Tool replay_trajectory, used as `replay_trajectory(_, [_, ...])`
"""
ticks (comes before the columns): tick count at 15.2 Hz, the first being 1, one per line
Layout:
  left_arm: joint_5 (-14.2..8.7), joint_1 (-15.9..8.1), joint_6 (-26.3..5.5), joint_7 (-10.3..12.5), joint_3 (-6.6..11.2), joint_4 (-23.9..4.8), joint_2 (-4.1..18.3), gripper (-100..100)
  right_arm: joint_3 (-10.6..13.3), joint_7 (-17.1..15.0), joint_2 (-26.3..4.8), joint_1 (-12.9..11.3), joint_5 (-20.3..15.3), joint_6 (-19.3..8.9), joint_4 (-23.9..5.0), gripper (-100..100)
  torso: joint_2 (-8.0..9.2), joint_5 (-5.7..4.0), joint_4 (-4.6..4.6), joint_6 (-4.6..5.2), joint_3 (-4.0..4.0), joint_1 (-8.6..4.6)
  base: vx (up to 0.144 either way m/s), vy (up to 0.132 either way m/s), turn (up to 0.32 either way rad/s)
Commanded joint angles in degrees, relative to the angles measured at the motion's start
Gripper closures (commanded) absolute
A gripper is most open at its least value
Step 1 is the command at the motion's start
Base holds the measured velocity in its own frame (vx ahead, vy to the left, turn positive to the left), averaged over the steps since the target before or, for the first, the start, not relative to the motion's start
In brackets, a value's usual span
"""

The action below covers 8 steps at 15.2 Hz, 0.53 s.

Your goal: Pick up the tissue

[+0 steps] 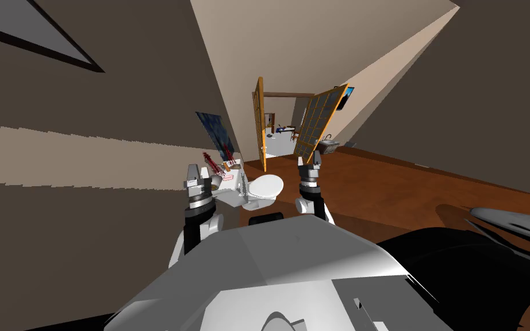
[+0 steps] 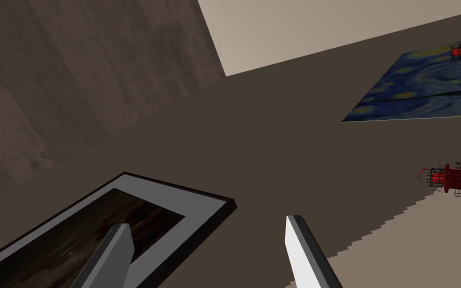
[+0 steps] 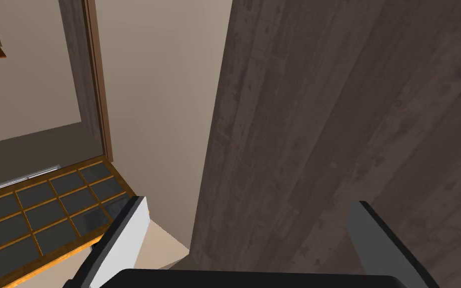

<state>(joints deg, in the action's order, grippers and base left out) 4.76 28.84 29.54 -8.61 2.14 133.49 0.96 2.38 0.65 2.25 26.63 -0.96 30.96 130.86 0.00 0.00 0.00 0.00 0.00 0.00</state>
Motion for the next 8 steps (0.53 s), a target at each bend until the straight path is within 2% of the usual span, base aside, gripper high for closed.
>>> replay_trajectory(1, [0.0,0.0,-0.3,0.0,0.01,-0.1,1.7,-100,0.0,0.0,0.0,0.0,0.0,0.0,0.0,0,0.00,0.00,0.00,0.00,0.00,0.00,0.000,0.000,0.000])
replay_trajectory(5, [0.0,-0.1,-2.1,0.3,0.08,-0.6,5.9,-100,0.0,0.0,0.0,0.0,0.0,0.0,0.0,0,0.04,0.02,0.01,0.00,0.02,0.11,-0.012,0.019,-0.005])
replay_trajectory(8, [-0.1,-0.3,-4.3,0.7,0.14,-1.3,8.2,-100,0.0,0.0,0.0,0.0,0.0,0.0,0.0,0,0.08,0.03,0.02,0.00,0.04,0.16,-0.019,0.034,-0.009])
